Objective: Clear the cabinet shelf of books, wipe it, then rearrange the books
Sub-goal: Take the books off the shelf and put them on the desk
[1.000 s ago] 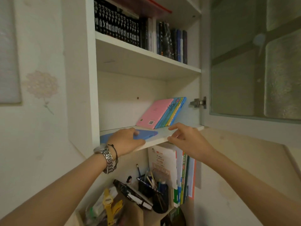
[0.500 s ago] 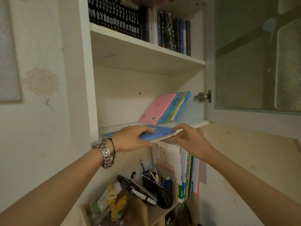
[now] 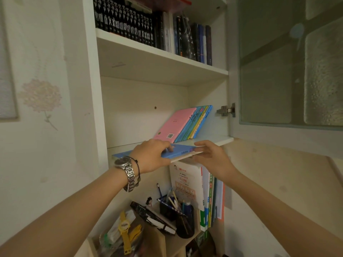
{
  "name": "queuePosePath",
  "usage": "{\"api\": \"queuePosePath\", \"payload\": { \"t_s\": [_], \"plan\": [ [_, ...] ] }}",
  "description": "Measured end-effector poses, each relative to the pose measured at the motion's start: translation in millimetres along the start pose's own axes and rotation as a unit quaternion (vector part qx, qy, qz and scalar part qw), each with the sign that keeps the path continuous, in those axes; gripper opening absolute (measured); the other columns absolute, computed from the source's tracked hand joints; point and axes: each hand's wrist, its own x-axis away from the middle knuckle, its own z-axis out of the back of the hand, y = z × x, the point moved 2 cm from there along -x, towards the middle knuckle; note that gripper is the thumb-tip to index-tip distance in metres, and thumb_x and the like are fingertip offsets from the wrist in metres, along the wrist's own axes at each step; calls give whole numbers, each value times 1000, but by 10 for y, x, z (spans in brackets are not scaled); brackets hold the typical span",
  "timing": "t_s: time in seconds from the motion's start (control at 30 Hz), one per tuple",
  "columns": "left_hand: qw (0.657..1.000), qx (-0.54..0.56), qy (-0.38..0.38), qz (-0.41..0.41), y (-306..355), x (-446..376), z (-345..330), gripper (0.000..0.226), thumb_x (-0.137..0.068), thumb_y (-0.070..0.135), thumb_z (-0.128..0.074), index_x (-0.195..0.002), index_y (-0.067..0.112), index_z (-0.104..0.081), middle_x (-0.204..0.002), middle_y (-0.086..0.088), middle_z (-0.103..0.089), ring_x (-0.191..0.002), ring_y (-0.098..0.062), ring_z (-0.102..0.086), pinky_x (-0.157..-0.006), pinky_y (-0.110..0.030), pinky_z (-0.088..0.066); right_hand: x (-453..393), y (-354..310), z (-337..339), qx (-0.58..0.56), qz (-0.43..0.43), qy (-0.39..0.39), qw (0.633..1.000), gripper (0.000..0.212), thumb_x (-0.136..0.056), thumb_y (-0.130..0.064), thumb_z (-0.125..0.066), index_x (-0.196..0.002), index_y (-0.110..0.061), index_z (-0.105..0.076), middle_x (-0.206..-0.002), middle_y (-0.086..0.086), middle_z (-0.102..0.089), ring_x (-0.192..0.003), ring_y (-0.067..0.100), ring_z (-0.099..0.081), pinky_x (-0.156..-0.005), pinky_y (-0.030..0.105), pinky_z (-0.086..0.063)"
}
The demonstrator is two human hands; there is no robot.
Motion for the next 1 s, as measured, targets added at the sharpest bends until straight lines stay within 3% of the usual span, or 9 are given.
{"api": "queuePosePath", "payload": {
  "t_s": [0.13, 0.2, 0.27, 0.37, 0.43, 0.5, 0.63, 0.77, 1.0],
  "plan": [
    [994, 51, 95, 25, -59, 7, 96, 31, -91, 27, -57, -122, 26, -60, -112, 0, -68, -73, -19, -62, -69, -32, -55, 6, 10, 42, 4, -8, 20, 1000, 35, -86, -7, -67, -118, -18, -57, -110, 5, -64, -87, 10, -61, -60, 14, -47],
    [987, 60, 144, 50, -102, -15, 134, 31, -91, 27, -56, -122, 26, -61, -111, -1, -68, -79, -21, -63, -68, -31, -53, -4, 13, 62, 13, -4, 25, 1000, 37, -88, -8, -66, -123, -17, -56, -110, 5, -63, -87, 10, -60, -56, 11, -46],
    [982, 51, 170, 59, -127, -61, 136, 31, -92, 27, -53, -122, 25, -61, -107, -2, -69, -81, -23, -63, -65, -31, -50, -23, 11, 73, 13, 1, 31, 999, 37, -89, -9, -65, -123, -17, -56, -110, 5, -63, -89, 11, -61, -58, 10, -46],
    [976, 38, 206, 64, -158, -175, 132, 25, -94, 24, -51, -114, 22, -65, -88, -2, -68, -67, -21, -57, -52, -26, -41, -78, -21, 76, 20, 10, 34, 999, 37, -89, -10, -65, -124, -18, -55, -111, 3, -63, -95, 15, -62, -67, 15, -47],
    [968, 22, 236, 85, -196, -282, 148, 19, -94, 24, -50, -101, 20, -67, -68, -1, -57, -60, -21, -50, -47, -25, -30, -127, -45, 77, 32, 23, 30, 999, 36, -90, -12, -64, -125, -19, -54, -110, -1, -61, -96, 13, -60, -71, 15, -47],
    [959, 4, 259, 112, -231, -405, 176, 17, -93, 24, -51, -92, 16, -65, -61, -2, -48, -59, -25, -46, -49, -28, -27, -190, -62, 80, 51, 42, 28, 997, 34, -91, -14, -63, -123, -20, -53, -107, -4, -60, -94, 10, -58, -70, 13, -45],
    [949, 12, 282, 143, -270, -673, 193, 18, -93, 26, -50, -89, 13, -62, -66, -5, -50, -62, -28, -46, -54, -28, -29, -330, -42, 99, 51, 53, 40, 996, 34, -90, -12, -64, -123, -18, -55, -107, 1, -62, -93, 16, -59, -74, 18, -44],
    [946, 39, 279, 162, -266, -911, 78, 18, -92, 22, -48, -95, 16, -65, -73, -5, -56, -64, -25, -49, -54, -27, -31, -423, 32, 121, 62, 58, 44, 995, 36, -91, -12, -63, -125, -17, -55, -109, 2, -62, -95, 16, -59, -69, 11, -43],
    [960, 96, 226, 134, -259, -1296, -323, 28, -91, 30, -52, -116, 35, -65, -96, -2, -71, -82, -26, -64, -67, -35, -55, -582, 167, 170, 76, 55, 38, 995, 38, -91, -15, -64, -127, -20, -53, -109, -2, -61, -96, 13, -57, -80, 21, -44]
  ]
}}
